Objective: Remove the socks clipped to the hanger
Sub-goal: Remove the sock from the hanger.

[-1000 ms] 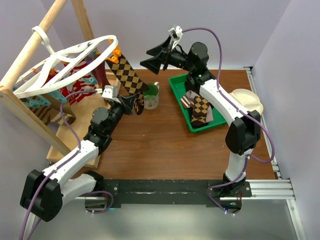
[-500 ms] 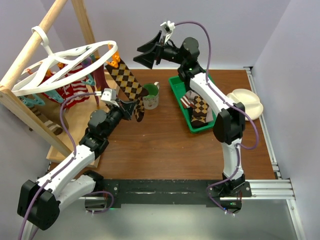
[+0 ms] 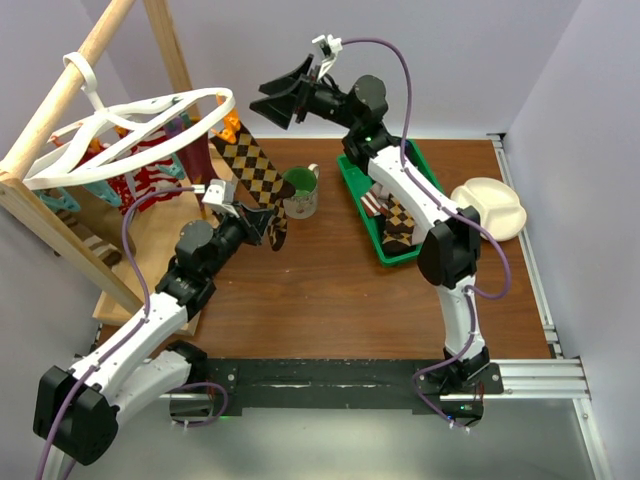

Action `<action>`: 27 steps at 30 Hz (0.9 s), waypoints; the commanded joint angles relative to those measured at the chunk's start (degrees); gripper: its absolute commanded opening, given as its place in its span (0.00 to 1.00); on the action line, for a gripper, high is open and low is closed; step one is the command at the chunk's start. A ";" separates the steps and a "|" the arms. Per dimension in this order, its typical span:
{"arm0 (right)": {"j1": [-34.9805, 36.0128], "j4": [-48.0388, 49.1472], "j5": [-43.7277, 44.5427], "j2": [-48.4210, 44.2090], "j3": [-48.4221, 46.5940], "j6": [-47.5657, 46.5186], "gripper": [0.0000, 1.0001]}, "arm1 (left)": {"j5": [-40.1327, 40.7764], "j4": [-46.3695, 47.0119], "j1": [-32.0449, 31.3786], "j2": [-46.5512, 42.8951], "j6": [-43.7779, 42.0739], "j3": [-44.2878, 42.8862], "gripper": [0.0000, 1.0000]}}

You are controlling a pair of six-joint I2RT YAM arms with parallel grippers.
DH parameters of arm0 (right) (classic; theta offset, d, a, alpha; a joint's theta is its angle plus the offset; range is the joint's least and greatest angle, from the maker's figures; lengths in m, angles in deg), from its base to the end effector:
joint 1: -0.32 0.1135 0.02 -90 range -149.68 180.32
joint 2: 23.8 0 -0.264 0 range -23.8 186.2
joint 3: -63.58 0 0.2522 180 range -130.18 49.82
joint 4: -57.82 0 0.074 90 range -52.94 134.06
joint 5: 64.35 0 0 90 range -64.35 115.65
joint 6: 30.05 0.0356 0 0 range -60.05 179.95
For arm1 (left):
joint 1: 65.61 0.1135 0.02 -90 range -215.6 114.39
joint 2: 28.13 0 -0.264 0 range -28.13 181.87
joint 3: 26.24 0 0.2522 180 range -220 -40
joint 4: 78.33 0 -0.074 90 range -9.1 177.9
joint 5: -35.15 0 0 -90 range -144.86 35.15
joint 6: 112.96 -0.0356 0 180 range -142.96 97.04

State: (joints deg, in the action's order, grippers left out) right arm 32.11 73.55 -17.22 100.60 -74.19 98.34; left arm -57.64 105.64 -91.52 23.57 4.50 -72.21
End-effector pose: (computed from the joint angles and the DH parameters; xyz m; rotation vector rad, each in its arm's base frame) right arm 0.4139 0.2850 0.4383 -0.6802 1.1576 1.4505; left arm 0.1943 -0.0963 0.2921 0.0167 1.6546 -0.7564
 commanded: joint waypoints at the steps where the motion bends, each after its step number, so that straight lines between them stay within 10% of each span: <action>1: 2.13 -0.14 4.20 0.49 -5.28 -0.69 0.84 | -1.52 -0.60 -0.19 -1.34 0.31 -1.63 0.00; 27: 6.44 1.44 3.06 6.20 -11.34 0.54 0.86 | -3.80 -2.09 -0.19 -1.34 -1.45 -3.04 0.00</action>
State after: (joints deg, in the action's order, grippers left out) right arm 37.88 72.39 -13.92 106.69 -81.77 98.06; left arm -59.43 103.17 -91.52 22.61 4.26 -72.56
